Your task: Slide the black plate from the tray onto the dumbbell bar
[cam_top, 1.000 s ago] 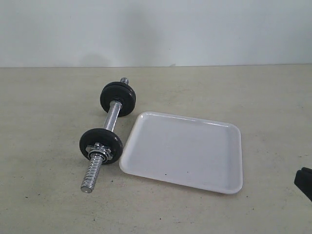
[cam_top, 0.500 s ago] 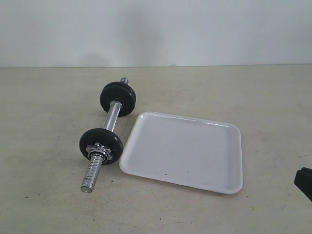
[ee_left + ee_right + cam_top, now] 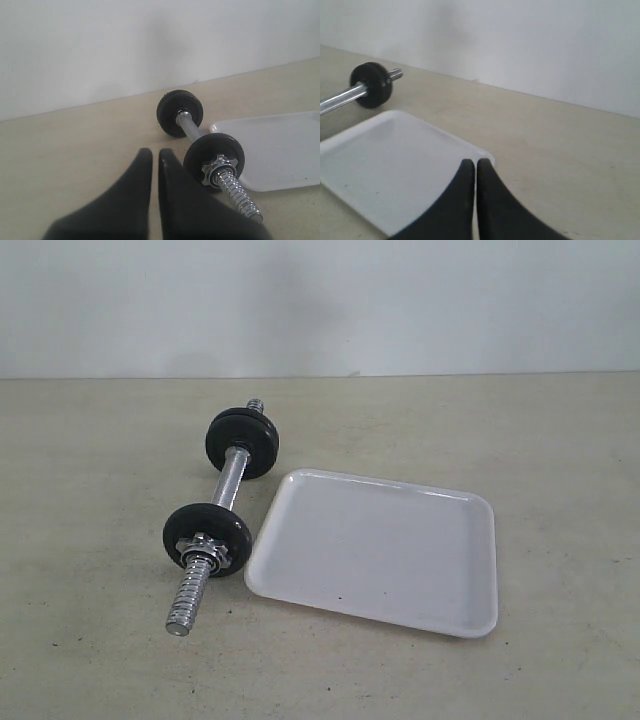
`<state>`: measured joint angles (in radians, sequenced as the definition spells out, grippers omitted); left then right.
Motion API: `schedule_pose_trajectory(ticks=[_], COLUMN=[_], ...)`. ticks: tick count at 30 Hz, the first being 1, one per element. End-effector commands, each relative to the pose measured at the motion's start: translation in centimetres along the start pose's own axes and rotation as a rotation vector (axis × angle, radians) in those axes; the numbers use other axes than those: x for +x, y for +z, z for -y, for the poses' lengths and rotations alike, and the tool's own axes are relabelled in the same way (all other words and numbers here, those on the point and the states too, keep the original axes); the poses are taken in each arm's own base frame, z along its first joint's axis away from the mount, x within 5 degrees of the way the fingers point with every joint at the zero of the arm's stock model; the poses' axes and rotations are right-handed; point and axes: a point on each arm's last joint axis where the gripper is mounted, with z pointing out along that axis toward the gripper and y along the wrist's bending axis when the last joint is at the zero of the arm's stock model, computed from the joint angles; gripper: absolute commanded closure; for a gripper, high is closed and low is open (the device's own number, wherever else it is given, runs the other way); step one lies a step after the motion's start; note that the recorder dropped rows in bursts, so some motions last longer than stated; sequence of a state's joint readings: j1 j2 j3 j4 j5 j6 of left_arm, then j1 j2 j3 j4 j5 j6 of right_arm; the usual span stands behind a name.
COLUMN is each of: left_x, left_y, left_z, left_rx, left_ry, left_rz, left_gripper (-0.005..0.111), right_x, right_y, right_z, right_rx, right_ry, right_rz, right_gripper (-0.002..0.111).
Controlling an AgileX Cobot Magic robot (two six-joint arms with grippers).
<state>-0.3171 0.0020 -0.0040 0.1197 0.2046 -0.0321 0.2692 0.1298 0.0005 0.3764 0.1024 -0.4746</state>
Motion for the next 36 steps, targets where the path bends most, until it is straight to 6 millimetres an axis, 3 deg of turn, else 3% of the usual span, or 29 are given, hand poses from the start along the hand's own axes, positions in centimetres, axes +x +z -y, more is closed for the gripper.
schedule_pose_trajectory(ticks=[1, 21, 36], left_x=[0.1, 0.1, 0.1], left_y=[0.0, 0.0, 0.0], left_z=[0.0, 0.0, 0.0], left_rx=[0.004, 0.004, 0.004], left_ry=[0.009, 0.009, 0.009], left_rz=[0.0, 0.0, 0.0], left_gripper=[0.102, 0.102, 0.102], right_x=[0.0, 1.9, 1.9], right_y=[-0.5, -1.1, -1.2], right_z=[0.7, 0.5, 0.8], right_rx=[0.129, 0.189, 0.22], right_ry=[0.011, 0.064, 0.106], right_rz=[0.018, -0.16, -0.161], right_gripper=[0.109, 0.109, 0.109])
